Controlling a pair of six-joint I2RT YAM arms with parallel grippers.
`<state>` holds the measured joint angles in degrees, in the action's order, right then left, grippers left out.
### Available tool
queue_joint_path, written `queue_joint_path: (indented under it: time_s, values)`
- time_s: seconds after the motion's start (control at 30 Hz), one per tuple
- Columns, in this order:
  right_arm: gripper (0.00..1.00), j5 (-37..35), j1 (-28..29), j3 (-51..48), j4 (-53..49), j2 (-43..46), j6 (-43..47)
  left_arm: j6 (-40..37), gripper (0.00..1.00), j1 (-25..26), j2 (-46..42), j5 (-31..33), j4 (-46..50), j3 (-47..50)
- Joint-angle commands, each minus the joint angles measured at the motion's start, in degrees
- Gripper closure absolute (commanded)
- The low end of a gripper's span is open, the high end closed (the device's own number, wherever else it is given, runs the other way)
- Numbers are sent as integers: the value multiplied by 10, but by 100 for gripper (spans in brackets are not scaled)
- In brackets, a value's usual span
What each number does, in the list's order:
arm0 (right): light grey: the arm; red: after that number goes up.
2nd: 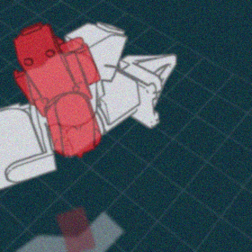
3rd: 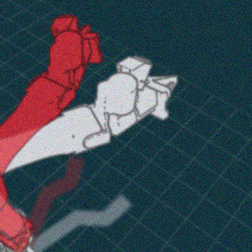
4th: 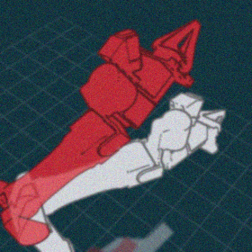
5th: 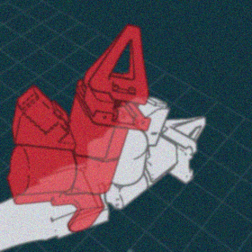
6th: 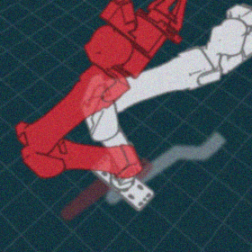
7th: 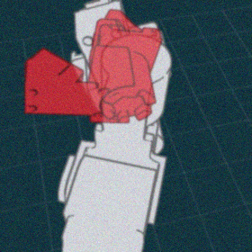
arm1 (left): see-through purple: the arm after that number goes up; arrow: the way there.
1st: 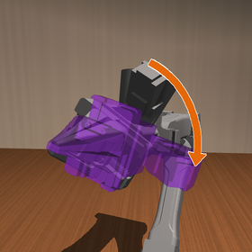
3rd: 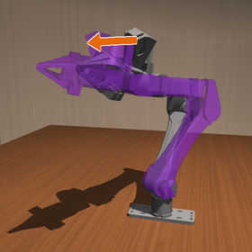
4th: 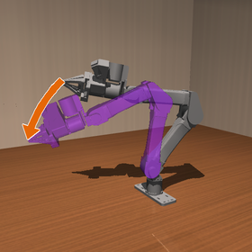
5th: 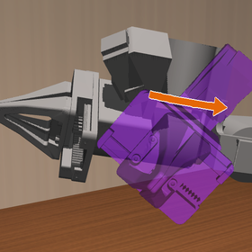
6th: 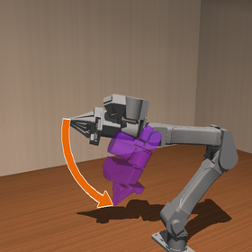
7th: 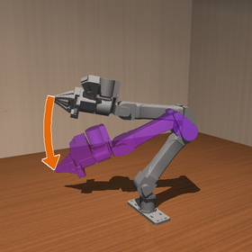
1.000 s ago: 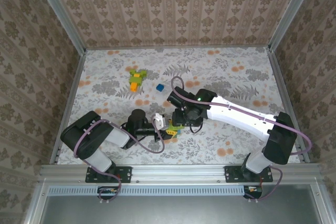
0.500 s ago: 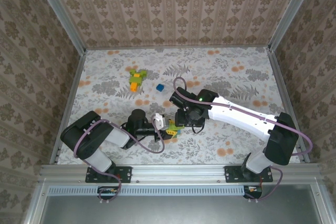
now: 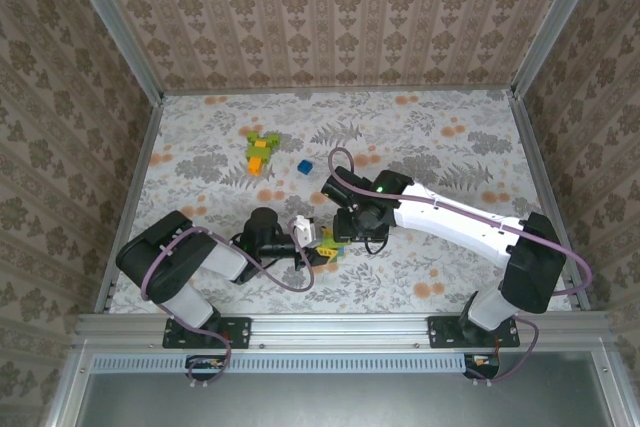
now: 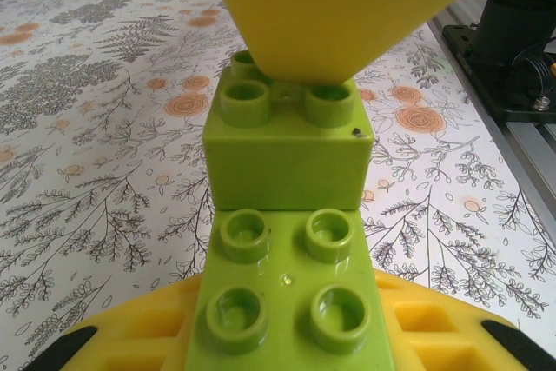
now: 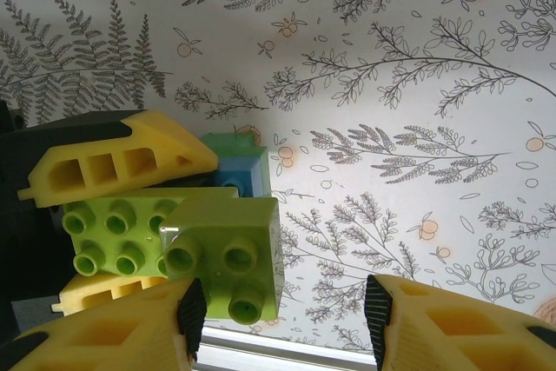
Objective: Assemble a carrot with lego
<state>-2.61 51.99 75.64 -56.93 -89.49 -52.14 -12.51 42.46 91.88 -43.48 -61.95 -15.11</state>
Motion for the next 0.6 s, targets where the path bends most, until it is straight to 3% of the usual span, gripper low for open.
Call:
queue_joint_path:
  time_s: [0.0, 0.57]
  values:
    - [46, -12, -4, 2, -12, -16, 12, -17, 70, 4, 20, 30, 71, 4]
    - [45, -33, -5, 49, -39, 0, 34, -19, 68, 6, 21, 35, 75, 3]
